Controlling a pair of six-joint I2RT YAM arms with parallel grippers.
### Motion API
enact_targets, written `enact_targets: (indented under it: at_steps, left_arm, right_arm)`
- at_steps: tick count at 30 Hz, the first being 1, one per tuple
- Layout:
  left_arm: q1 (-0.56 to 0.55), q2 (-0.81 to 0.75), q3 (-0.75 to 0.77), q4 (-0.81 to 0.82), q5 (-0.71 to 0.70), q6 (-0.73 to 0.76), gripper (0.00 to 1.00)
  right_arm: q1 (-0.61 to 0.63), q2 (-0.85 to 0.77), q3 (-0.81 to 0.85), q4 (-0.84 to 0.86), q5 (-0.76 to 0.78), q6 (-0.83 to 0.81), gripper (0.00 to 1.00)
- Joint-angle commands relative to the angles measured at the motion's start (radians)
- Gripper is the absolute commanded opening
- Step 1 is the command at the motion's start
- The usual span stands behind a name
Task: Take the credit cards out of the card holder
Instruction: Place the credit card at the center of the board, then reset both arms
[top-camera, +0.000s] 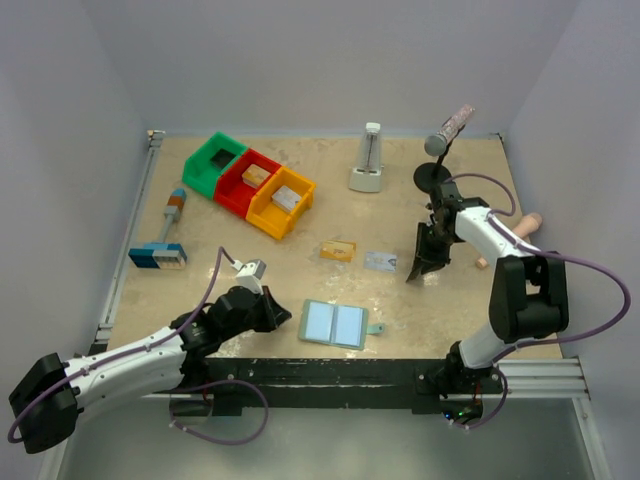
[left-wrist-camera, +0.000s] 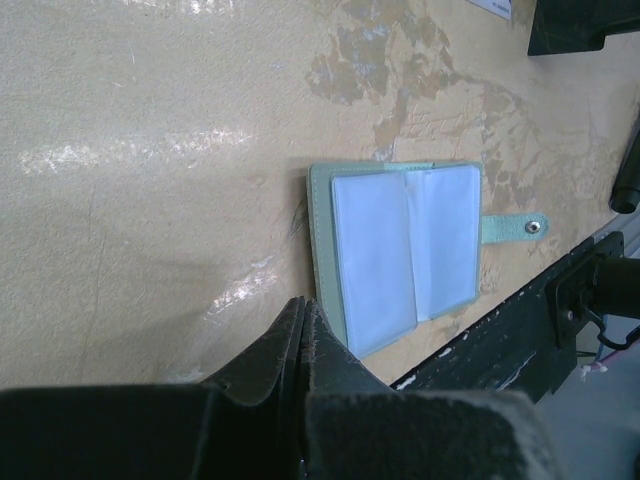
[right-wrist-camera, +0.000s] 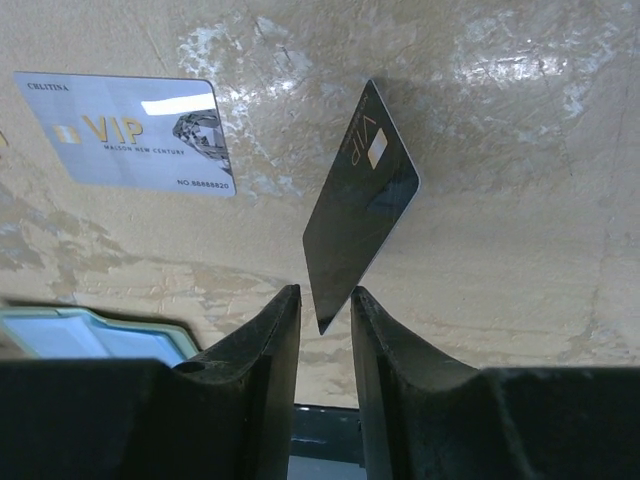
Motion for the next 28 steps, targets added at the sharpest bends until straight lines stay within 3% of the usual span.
enact_targets:
  at_steps: [1,6,9,13,17,22,28]
  left_arm:
    - [0.001,-0.001,-0.009,0.043,0.009,0.001,0.01]
    - [0.001,-0.019,-0.009,0.028,0.002,0.007,0.01]
    - [0.001,-0.041,-0.003,-0.006,-0.011,0.015,0.12]
    - [0.001,-0.071,0.029,-0.082,-0.046,0.015,0.53]
    - [0.001,-0.067,0.138,-0.317,-0.145,-0.027,0.87]
    - [0.001,-0.013,0.258,-0.539,-0.224,-0.034,0.92]
    - [0.001,-0.088,0.265,-0.561,-0.202,-0.025,0.92]
  right_arm:
    - [-0.006,-0.055,-0.015,-0.027,0.068,0.004,0.32]
    - [-0.009,-0.161,-0.027,-0.060,0.119,0.030,0.39]
    - [-0.006,-0.308,-0.033,-0.063,0.134,0.069,0.44]
    - [0.132,-0.548,-0.088,0.012,0.123,0.116,0.47]
    - [0.331,-0.763,-0.217,0.090,0.215,0.179,0.48]
    - [0.384,-0.984,-0.381,0.130,0.228,0.234,0.49]
    - [0.389,-1.048,-0.395,0.116,0.182,0.201,0.50]
